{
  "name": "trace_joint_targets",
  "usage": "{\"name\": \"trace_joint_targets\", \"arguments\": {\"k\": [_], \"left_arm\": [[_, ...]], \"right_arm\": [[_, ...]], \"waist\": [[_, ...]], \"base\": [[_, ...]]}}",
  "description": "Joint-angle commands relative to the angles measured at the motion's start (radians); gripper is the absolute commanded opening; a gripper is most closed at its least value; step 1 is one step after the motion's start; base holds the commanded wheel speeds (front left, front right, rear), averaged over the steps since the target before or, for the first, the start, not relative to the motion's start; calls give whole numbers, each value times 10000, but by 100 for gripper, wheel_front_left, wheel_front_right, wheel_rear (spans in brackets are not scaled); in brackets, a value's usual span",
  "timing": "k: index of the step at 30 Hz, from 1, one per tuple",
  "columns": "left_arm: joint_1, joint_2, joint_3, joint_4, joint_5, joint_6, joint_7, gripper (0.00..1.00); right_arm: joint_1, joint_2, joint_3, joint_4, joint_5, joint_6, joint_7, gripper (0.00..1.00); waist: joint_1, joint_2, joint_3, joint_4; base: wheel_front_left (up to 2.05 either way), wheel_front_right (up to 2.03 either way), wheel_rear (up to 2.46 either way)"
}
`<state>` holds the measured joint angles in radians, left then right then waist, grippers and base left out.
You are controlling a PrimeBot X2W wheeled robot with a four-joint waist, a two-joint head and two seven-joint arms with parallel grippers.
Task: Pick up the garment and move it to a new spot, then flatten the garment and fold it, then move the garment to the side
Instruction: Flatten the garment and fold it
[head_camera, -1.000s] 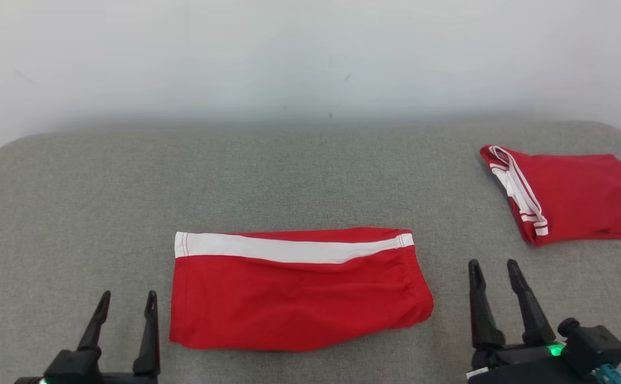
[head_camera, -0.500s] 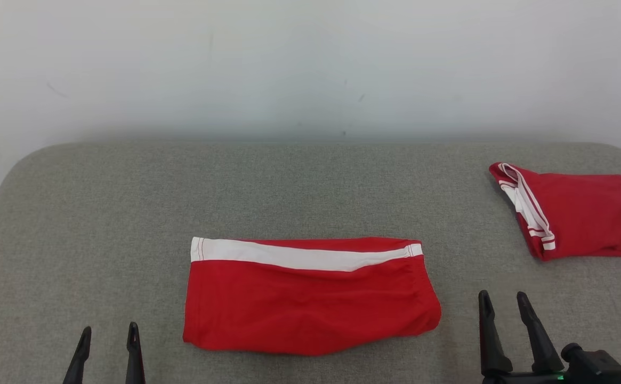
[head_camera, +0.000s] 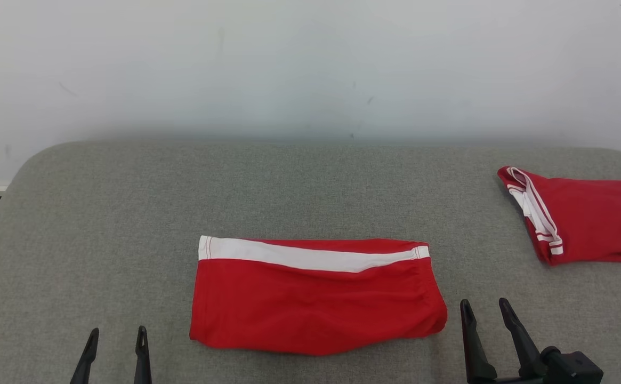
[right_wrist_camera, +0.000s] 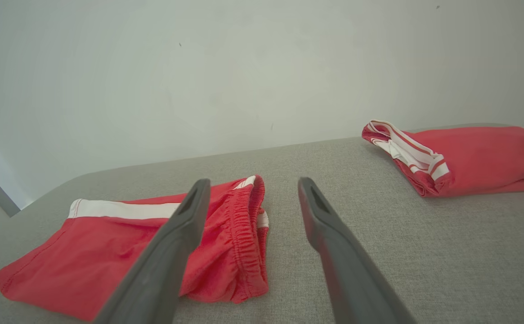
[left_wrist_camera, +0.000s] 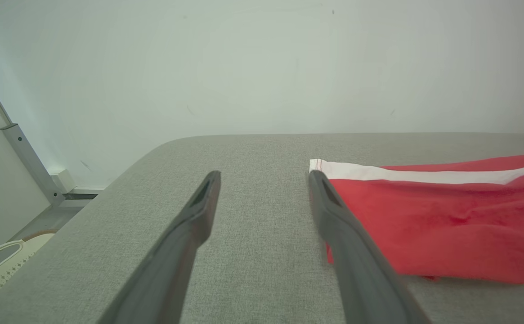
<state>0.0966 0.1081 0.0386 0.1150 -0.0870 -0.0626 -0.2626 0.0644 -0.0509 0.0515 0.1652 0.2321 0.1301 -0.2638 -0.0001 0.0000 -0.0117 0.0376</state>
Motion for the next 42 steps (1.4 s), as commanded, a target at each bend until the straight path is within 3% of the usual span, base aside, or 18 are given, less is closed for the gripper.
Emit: {"name": "trace_joint_targets", "arguments": {"k": [1,18,26,35,42], "left_arm": [[33,-50,63,0,142,-60,-30,100],[61,-289,286,-32,289,-208,-30,100],[5,-420,333,59,146,-261,-30,100],[-360,-537,-2,255,41,-406,-30,100],[-499,-567,-246,449,-32,-441,-30,100]], "right_arm": [[0,10,-35,19,-62,9,2,100],[-104,11,-115,213,-132,9,4,100],[-1052,8,148,1086,-175,9,3,100],[-3542,10,191,4227,-600,9,219,100],[-5006,12,-554,6587,-941,9,583,100]], "waist": [[1,0,10,17],[1,0,73,60],[1,0,110,159],[1,0,358,688],[1,0,482,1041]], "base": [[0,0,0],[0,0,0],[0,0,0],[0,0,0],[0,0,0]]}}
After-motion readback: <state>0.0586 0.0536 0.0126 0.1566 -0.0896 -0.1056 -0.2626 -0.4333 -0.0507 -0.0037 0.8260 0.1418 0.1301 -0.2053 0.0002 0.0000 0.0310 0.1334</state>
